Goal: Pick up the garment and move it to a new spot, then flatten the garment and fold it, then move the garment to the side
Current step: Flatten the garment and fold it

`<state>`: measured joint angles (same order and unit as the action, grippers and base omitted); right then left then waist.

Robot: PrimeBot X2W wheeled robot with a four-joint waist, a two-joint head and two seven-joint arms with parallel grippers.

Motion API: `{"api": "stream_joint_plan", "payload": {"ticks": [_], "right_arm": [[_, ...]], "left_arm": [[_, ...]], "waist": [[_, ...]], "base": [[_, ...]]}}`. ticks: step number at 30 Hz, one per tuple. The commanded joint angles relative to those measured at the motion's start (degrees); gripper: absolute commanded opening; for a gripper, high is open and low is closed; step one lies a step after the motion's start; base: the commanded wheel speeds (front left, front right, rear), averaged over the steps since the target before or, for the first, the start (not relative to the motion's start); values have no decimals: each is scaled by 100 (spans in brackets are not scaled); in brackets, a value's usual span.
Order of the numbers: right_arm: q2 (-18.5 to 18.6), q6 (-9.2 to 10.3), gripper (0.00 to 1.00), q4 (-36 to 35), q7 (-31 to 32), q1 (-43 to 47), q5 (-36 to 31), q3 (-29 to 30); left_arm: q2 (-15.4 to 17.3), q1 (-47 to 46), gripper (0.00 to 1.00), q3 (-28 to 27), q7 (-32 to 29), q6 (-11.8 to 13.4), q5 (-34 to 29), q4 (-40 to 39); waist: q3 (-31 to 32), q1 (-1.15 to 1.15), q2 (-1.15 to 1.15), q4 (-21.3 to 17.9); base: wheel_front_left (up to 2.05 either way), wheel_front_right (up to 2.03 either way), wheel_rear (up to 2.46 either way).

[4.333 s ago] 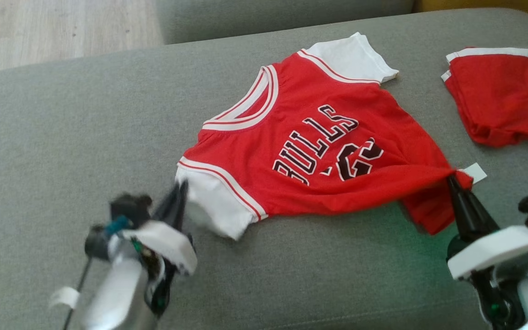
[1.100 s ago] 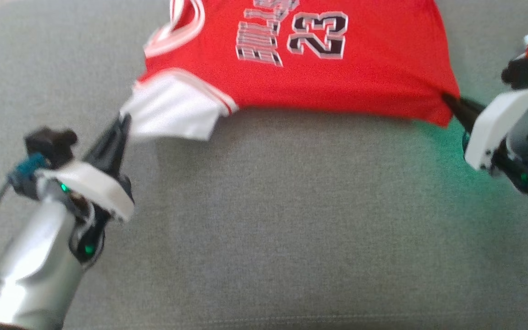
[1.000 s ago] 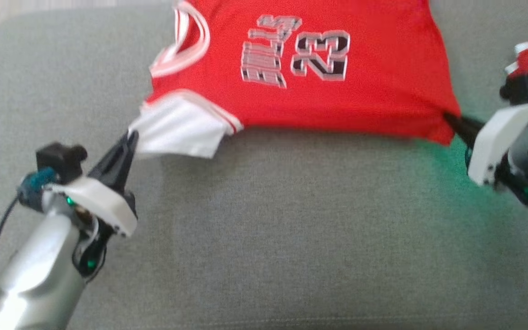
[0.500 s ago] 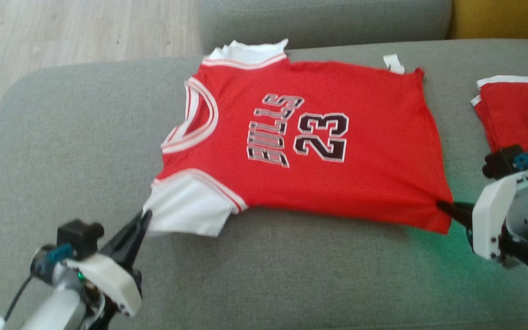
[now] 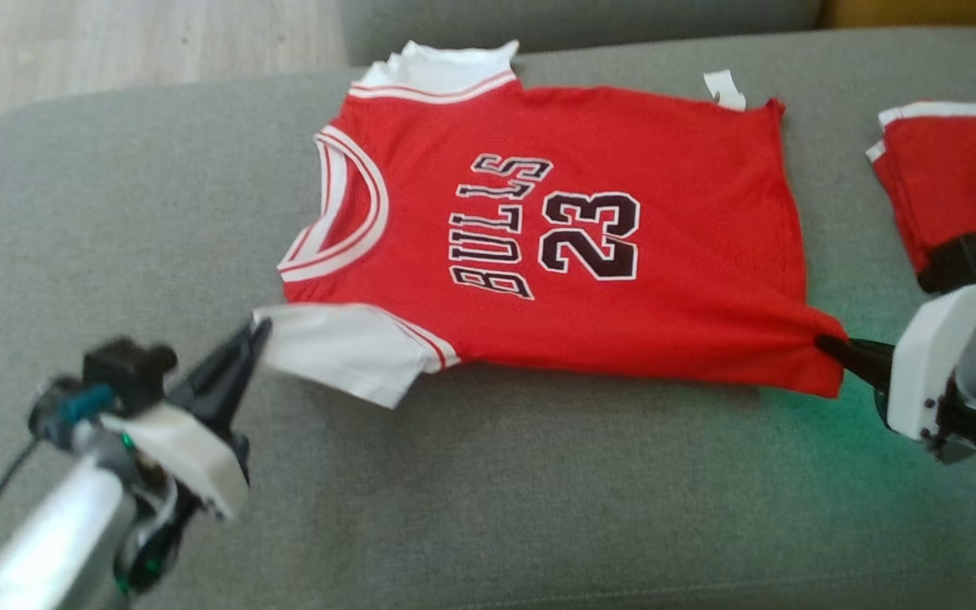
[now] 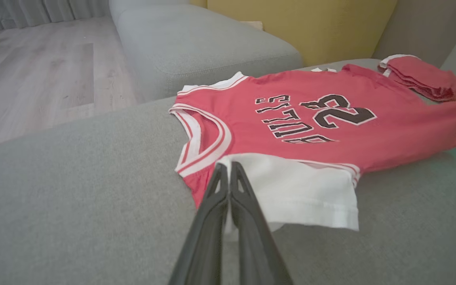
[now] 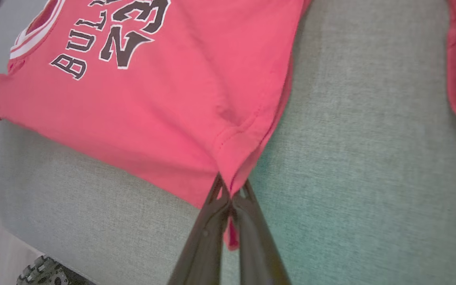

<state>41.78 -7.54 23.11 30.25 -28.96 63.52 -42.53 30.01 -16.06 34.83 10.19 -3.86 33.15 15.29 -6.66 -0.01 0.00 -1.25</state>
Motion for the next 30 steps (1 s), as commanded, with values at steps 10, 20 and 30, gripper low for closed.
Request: {"api": "stream_joint_plan", "payload": {"ticks": [10,20,30], "right_arm": [[-363,5,0,8,745,-628,-286,630],[-864,5,0,320,1501,-1214,-598,1257],[-1095,5,0,338,2129,-1445,-1054,1571]], "left_arm": [[368,-1442,0,-239,-215,-141,-220,300],[235,-2547,0,80,-357,-303,-395,1121],[-40,-3305,0,504,-256,-352,-485,2007]], "waist": [[-571,1,0,-174],[-884,1,0,-204],[-1111,1,0,-218]], "base": [[0,0,0],[0,0,0],[0,0,0]]}}
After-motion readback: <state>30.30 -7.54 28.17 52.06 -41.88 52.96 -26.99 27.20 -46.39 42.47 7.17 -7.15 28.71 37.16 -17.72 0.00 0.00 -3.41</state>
